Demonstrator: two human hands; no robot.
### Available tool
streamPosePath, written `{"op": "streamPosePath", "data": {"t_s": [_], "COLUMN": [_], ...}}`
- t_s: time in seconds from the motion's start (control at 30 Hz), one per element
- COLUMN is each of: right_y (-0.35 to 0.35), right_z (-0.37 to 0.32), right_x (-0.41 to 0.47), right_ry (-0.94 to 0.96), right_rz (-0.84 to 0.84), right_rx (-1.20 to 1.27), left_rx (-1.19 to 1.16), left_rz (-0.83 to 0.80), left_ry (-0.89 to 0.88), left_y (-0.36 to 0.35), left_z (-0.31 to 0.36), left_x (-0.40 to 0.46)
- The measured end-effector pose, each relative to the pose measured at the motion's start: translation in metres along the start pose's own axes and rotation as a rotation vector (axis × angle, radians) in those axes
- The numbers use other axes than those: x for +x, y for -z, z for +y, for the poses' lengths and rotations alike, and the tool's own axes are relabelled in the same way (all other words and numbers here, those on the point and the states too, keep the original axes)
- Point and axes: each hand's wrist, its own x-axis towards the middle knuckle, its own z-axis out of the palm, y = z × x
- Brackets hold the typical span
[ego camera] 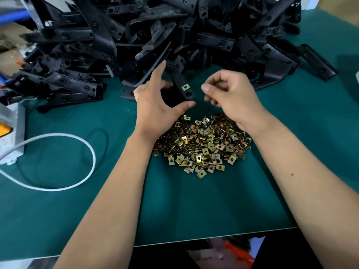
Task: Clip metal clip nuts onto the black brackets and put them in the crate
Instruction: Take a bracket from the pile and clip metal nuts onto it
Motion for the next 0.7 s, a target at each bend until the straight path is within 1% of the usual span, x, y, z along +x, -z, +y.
{"op": "streamPosePath", "data": {"t_s": [0.07,0.17,0.53,0.7], "right_y": [0.0013,0.0008,0.0008,0.0003], "right_z": [-0.0012,-0.0014,0.0001,-0.0005], "right_x": [0.0003,-0.0004,-0.0013,-0.0001], "right_ry": [-0.011,-0.009,-0.028,-0.077], "right_rz": [-0.002,-0.026,0.010,0.022], "right_rx": [0.188,0.285,0.323,0.374], "left_rx": [-0.003,0.003,0.002,0.009], "left_rz": [-0.015,-0.035,-0.069,-0.070], "left_ry": [-0.017,-0.042,-0.127,-0.140], "left_y": [-0.0002,-0.0013,-0.0032,-0.0055], "left_z": [0.0007,0.0010,0.0008,0.0008], "left_x": [-0.0003,-0.0017,-0.0035,-0.0050]}}
